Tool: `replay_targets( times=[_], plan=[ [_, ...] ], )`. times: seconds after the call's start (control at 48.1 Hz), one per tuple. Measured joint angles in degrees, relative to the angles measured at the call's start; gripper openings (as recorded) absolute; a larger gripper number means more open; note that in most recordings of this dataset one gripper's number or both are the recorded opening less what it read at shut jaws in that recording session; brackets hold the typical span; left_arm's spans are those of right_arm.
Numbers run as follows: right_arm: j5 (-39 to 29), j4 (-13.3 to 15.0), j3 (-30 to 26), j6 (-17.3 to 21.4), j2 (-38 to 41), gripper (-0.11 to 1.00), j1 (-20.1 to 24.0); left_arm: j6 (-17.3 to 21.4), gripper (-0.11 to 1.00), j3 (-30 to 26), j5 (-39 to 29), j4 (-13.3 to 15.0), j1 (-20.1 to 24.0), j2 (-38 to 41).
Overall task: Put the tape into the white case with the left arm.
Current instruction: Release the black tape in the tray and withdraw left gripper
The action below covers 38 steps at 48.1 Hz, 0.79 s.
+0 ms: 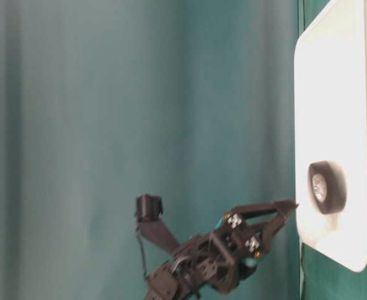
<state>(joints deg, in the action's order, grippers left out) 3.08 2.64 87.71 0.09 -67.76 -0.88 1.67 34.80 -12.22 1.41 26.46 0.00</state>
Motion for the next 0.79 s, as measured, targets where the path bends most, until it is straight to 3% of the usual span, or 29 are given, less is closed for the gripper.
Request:
replay_targets(
  times=[0.791],
  plan=[
    [0.0, 1.23, 0.0, 0.0, 0.0, -0.09, -0.09, -0.35, 0.95, 17.58, 0.0, 0.0, -18.46, -25.05]
  ],
)
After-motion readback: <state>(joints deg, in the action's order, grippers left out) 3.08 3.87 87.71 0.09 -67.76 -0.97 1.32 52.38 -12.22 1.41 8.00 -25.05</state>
